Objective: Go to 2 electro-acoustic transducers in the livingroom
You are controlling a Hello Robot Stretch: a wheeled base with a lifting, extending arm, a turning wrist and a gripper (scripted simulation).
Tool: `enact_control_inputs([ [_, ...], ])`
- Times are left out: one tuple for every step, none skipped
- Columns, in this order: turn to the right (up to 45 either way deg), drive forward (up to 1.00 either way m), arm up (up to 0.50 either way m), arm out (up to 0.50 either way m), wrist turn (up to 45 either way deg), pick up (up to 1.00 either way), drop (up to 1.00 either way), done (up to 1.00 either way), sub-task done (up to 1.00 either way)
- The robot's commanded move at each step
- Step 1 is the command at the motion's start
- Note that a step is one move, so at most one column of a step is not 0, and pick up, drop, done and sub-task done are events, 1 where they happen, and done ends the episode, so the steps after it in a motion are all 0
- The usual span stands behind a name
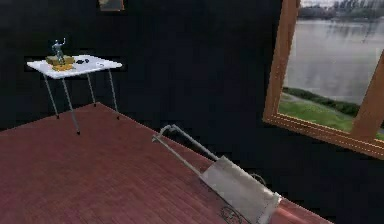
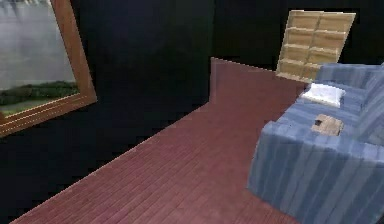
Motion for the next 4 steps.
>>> enact_control_inputs([
  [-33.0,0.00,0.00,0.00,0.0,0.00,0.00,0.00,0.00],
  [0.0,1.00,0.00,0.00,0.0,0.00,0.00,0.00,0.00],
  [0.0,1.00,0.00,0.00,0.0,0.00,0.00,0.00,0.00],
  [-15.0,0.00,0.00,0.00,0.0,0.00,0.00,0.00,0.00],
])
